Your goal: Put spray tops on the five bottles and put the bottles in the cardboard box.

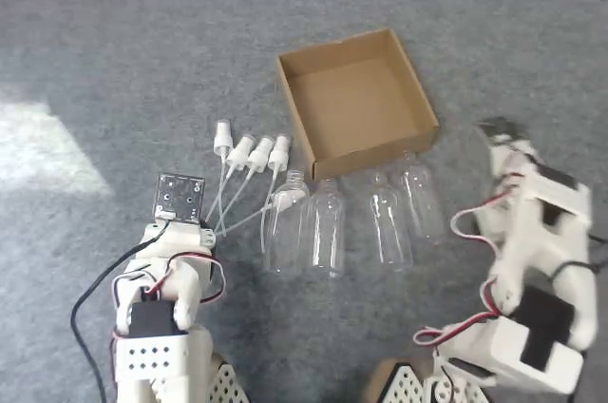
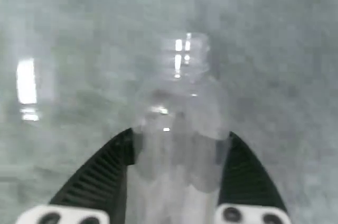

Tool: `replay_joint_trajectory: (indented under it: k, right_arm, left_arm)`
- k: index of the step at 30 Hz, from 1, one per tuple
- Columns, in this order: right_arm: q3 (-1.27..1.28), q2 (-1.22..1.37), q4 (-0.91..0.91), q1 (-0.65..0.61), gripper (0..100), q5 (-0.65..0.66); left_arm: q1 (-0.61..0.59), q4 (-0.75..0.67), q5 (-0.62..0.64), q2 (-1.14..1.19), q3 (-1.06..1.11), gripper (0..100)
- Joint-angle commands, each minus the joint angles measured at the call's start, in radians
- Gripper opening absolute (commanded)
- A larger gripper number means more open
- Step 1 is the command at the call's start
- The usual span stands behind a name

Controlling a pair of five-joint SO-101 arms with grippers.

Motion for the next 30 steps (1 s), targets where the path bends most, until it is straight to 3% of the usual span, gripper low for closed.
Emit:
replay_joint_trajectory:
  k: [1,5,7,10,14,17,23,26,30]
  right_arm:
    - [-0.04,-0.012,-0.039,0.177,4.0,0.018]
    - [-0.04,-0.01,-0.068,0.252,0.8,0.089]
    - [-0.04,-0.01,-0.068,0.263,0.8,0.094]
    - [-0.04,-0.01,-0.07,0.269,0.9,0.094]
    - [-0.038,-0.01,-0.071,0.266,0.9,0.092]
    - [-0.038,-0.01,-0.067,0.263,0.9,0.098]
    - [-0.011,-0.012,-0.071,0.263,1.1,0.132]
    - [0.037,-0.012,-0.074,0.248,5.3,0.239]
    - [0.069,-0.012,-0.077,0.245,8.1,0.249]
  left_arm:
    - [-0.012,0.026,-0.066,-0.015,-0.005,1]
    - [-0.118,0.025,-0.338,-0.015,-0.073,1]
    - [-0.172,0.032,-0.322,-0.006,-0.151,2]
    - [-0.199,0.183,-0.364,0.023,-0.344,2]
    - [-0.193,0.301,-0.387,0.292,-0.644,4]
    - [-0.172,0.33,-0.361,0.624,-0.883,7]
    - [-0.032,0.379,-0.166,1.246,-1.303,7]
    - [0.014,0.367,-0.069,1.493,-1.478,7]
    - [0.025,0.37,0.02,1.726,-1.679,7]
